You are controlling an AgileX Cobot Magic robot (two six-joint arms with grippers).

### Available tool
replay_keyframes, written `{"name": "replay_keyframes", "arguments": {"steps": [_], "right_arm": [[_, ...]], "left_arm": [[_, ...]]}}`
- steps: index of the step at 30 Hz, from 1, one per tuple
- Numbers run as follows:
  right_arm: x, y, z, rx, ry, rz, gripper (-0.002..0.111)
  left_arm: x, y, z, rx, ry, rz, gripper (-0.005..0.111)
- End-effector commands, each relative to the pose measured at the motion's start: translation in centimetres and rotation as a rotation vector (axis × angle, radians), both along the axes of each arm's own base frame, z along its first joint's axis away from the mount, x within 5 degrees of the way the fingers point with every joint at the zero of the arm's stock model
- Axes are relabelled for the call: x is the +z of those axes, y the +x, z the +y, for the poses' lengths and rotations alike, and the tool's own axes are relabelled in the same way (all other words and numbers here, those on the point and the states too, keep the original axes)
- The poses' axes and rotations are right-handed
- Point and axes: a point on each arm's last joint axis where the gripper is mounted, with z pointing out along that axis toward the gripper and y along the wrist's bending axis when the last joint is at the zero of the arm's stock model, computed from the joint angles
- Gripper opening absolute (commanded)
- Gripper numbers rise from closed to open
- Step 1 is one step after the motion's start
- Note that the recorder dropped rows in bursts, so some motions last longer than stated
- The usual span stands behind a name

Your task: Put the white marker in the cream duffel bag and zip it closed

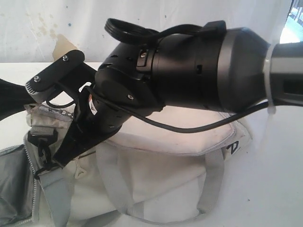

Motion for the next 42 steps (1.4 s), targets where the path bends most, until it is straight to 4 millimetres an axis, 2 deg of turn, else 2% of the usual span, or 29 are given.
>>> {"name": "replay_keyframes", "arguments": {"steps": [1,5,9,12,14,18,23,30,37,42], "right_arm": [[-0.9,0.2,-1.3,-0.023,-0.113,0.012,0.002],[-0.7,0.4,-1.2,-0.011,-0.114,-0.02,0.002],[-0.4,0.4,-0.3,0.092,-0.049,-0.089,0.002],[-0.2,0.5,-0.1,0.144,-0.043,-0.125,0.002],[-0.5,0.4,-0.2,0.271,-0.123,-0.19,0.002],[-0.3,0.2,-0.8,0.352,-0.211,-0.217,0.002],[0.7,-0.2,-1.5,0.401,-0.252,-0.24,0.002],[0.6,-0.3,-1.8,0.451,-0.315,-0.241,0.002],[0.5,-0.4,-2.1,0.507,-0.371,-0.249,0.002],[0.7,-0.5,-2.3,0.504,-0.374,-0.244,0.002]], "left_arm": [[0.3,0.1,1.1,0.07,-0.014,0.028,0.0],[1.0,-0.3,1.0,0.081,-0.03,0.014,0.0],[3.1,-1.4,0.4,0.101,-0.067,-0.07,0.0],[3.1,-2.0,0.3,0.084,-0.024,-0.053,0.0],[3.1,-2.5,0.3,0.075,0.01,-0.037,0.0],[3.6,-2.2,0.9,0.096,0.056,-0.038,0.0],[3.4,-1.7,1.8,0.153,0.218,0.019,0.0],[4.5,-1.3,2.0,0.161,0.253,-0.015,0.0],[3.1,-1.1,3.5,0.258,0.447,0.062,0.0],[3.2,-0.5,4.2,0.346,0.484,0.027,0.0]]}}
